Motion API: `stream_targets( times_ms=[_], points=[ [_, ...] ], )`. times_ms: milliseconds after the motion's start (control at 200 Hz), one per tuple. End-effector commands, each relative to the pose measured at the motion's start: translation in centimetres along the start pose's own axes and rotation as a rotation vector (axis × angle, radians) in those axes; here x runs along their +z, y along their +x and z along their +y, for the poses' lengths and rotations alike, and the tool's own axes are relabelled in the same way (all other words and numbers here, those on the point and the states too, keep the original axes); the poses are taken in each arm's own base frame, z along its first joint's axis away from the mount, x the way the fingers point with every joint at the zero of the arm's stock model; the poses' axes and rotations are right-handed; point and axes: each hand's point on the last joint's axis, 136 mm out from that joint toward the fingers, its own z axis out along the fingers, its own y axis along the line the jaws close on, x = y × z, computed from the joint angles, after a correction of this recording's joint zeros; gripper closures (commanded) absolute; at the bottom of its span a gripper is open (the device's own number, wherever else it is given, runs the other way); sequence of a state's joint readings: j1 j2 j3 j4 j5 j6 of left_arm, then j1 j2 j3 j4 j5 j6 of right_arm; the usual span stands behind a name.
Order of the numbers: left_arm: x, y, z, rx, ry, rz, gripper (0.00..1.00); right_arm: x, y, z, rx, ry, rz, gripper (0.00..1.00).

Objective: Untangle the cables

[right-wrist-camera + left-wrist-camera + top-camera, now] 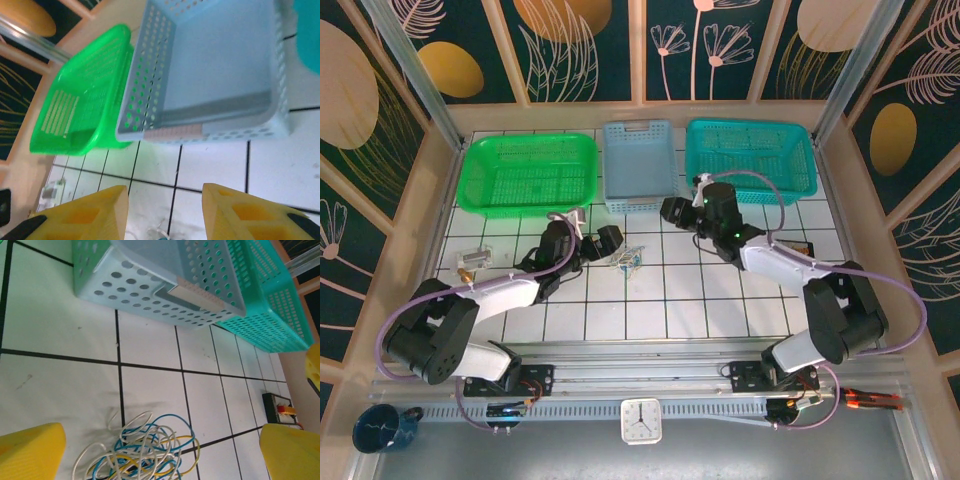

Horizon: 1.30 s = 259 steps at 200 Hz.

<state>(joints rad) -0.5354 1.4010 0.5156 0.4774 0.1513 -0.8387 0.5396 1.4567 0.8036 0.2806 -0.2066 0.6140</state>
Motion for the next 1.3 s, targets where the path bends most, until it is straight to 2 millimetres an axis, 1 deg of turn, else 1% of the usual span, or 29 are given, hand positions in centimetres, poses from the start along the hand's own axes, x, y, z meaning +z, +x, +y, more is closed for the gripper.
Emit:
stream_targets(
  times_ms=[0,95,260,360,465,586,741,846,981,1051,1171,1291],
  points=[
    [-0.4,0.3,0.8,0.01,-0.031,0.019,0.01,-0.4,1.4,0.7,0.0,0.026,-0.007,0.56],
    [-0.4,0.2,0.6,0.006,-0.035,0.028,0.01,-0.4,3.6,1.2,-0.024,0.029,0.032,0.56],
    [-0.5,-0.9,-0.2,-0.034,-0.052,0.028,0.01,-0.7,7.4,1.8,-0.064,0.001,0.112,0.56],
    [-0.8,-1.7,-0.9,-0.069,-0.059,0.015,0.01,-0.7,9.3,1.8,-0.08,-0.02,0.155,0.57],
    [-1.4,-2.9,-1.7,-0.104,-0.061,-0.008,0.01,-0.2,10.7,1.5,-0.087,-0.026,0.191,0.58],
    [-2.2,-4.5,-2.4,-0.149,-0.101,-0.035,0.01,0.1,11.3,1.9,-0.093,-0.046,0.206,0.59],
    [-3.4,-6.2,-3.5,-0.204,-0.123,-0.064,0.01,0.1,11.7,2.6,-0.104,-0.068,0.218,0.59],
    [-4.5,-7.5,-4.9,-0.24,-0.098,-0.098,0.01,0.2,12.1,2.8,-0.113,-0.078,0.233,0.59],
    [-5.9,-8.9,-6.8,-0.27,-0.041,-0.139,0.01,0.6,12.7,2.4,-0.119,-0.071,0.242,0.6],
    [-6.3,-9.1,-7.3,-0.29,-0.025,-0.143,0.01,0.9,12.8,2.0,-0.116,-0.058,0.244,0.61],
    [-6.4,-9.2,-7.7,-0.336,0.021,-0.133,0.01,1.4,13.4,1.9,-0.112,-0.059,0.263,0.63],
    [-6.3,-10.2,-8.6,-0.412,0.111,-0.136,0.01,1.7,13.8,1.7,-0.114,-0.046,0.286,0.64]
  ],
)
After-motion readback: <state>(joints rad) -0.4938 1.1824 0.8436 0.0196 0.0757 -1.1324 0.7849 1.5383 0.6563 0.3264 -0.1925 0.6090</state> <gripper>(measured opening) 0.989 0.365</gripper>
